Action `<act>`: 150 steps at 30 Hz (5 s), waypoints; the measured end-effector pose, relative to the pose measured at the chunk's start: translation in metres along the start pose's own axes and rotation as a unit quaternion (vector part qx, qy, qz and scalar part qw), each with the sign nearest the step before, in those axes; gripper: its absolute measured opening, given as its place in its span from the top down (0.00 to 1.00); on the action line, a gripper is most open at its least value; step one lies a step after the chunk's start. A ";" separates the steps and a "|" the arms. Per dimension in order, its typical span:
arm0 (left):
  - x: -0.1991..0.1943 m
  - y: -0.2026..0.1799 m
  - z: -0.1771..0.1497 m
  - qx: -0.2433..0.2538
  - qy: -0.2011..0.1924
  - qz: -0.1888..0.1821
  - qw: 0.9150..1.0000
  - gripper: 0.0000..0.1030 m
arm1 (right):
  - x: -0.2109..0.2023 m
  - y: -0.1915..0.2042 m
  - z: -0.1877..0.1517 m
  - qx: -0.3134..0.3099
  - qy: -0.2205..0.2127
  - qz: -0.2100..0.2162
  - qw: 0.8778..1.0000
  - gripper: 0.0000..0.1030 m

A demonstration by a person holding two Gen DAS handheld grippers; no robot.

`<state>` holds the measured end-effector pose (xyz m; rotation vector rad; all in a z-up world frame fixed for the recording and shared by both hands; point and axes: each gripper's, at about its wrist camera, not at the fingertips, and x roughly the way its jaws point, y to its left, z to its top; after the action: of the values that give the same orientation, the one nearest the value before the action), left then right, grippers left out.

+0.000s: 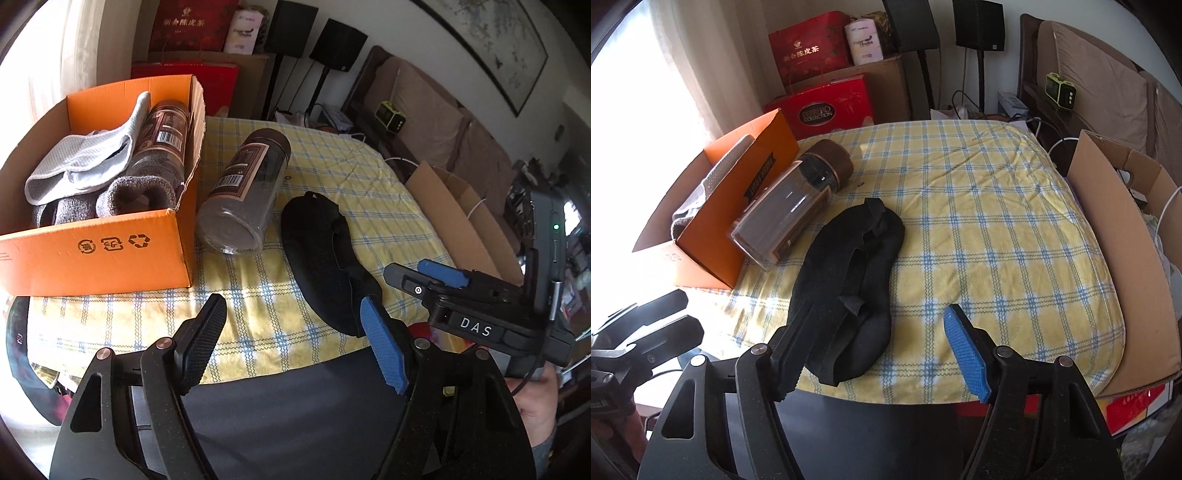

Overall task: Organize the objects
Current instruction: 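Withdraw both tools from the box and lower them toward the black eye mask, then close the left tool on the edge of the black eye mask, then lift the eye mask with the left tool while the right tool grasps its other end, then carry the eye mask with both tools over the orange box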

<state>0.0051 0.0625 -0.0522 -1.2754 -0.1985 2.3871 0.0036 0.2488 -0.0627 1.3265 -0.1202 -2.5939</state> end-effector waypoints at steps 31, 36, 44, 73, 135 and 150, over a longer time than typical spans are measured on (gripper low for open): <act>0.084 -0.014 0.006 -0.021 0.106 -0.059 0.992 0.86 | 0.036 -0.009 -0.011 0.041 0.051 0.052 0.996 0.74; 0.077 -0.024 0.010 -0.007 0.092 -0.065 0.994 0.92 | 0.037 -0.009 -0.010 0.043 0.052 0.053 0.996 0.74; 0.063 -0.054 0.028 0.030 0.074 -0.085 0.993 0.94 | 0.028 -0.024 -0.012 0.069 0.043 0.057 0.995 0.67; 0.102 -0.127 0.061 0.084 0.133 -0.132 0.979 0.74 | 0.003 -0.072 -0.018 0.107 -0.030 0.072 0.991 0.79; -0.001 0.022 0.127 -0.074 -0.004 -0.142 0.987 0.85 | -0.052 0.060 0.073 -0.016 -0.072 0.153 0.985 0.90; -0.040 0.123 0.143 -0.119 -0.036 -0.067 0.990 0.85 | -0.002 0.157 0.113 -0.053 -0.037 0.225 0.972 0.90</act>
<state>-0.1296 -0.0553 0.0203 -1.2341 -0.5885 2.3495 -0.0611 0.0933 0.0327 1.0242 -0.2573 -2.2291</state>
